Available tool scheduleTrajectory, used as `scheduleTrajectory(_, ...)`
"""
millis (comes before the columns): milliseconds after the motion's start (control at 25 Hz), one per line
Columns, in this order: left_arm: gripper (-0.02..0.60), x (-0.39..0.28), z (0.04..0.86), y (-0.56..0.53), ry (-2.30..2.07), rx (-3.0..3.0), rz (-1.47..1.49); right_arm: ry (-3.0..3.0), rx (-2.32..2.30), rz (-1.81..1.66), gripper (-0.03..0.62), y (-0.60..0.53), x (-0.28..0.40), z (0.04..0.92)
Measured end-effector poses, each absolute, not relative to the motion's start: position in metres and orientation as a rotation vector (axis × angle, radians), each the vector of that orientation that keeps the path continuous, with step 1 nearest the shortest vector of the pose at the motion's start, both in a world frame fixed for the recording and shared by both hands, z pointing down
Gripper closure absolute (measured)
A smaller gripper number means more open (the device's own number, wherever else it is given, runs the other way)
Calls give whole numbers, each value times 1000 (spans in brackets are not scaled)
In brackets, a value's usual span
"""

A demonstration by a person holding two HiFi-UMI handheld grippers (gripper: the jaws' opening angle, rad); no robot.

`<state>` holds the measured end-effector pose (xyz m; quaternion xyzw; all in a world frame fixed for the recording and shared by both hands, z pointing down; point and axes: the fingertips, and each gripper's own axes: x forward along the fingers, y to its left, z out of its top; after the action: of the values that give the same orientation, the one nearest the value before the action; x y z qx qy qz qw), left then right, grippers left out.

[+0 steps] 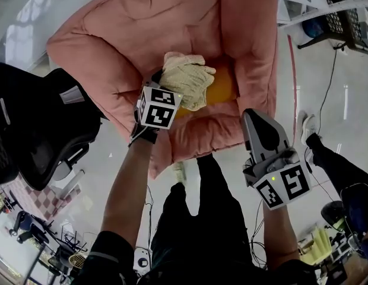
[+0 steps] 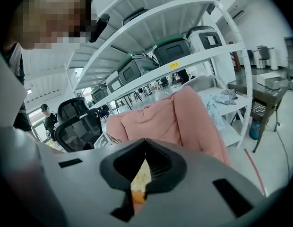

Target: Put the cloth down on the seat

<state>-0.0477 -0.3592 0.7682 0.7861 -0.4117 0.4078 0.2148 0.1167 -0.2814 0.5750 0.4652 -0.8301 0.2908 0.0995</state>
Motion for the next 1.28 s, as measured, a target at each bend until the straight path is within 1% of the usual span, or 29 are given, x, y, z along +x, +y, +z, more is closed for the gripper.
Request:
scheduleTrajectory(80, 388, -47, 774, -363, -1122, 2180, 1145, -2453, 1381, 871, 589, -284, 121, 578)
scheduleTrajectory(200, 323, -45, 789, -362, -1046, 2167, 1210, -2455, 1379, 887, 589, -285, 122, 582)
scheduleTrajectory(360, 278, -50, 806, -356, -974, 2147, 1316, -2471, 1364, 897, 589, -284, 115, 583)
scheduleTrajectory(480, 221, -53, 805, -351, -965, 2136, 1334, -2479, 1360, 908, 589, -283, 116, 582)
scheduleTrajectory(520, 219, -54, 802, -350, -976, 2133, 1321, -2482, 1359, 910, 589, -284, 117, 580)
scheduleTrajectory(840, 221, -71, 761, -330, -1063, 2098, 1170, -2536, 1335, 885, 589, -280, 97, 558)
scheduleTrajectory(960, 234, -78, 743, -323, -1100, 2089, 1080, -2560, 1329, 901, 589, -277, 88, 547)
scheduleTrajectory(1160, 313, -82, 685, -306, -1146, 2087, 852, -2580, 1334, 892, 589, -264, 71, 521)
scheduleTrajectory(1200, 339, -82, 671, -302, -1157, 2091, 809, -2578, 1333, 891, 589, -260, 67, 515)
scheduleTrajectory(1280, 415, -84, 644, -292, -1177, 2101, 737, -2578, 1329, 886, 589, -251, 60, 504)
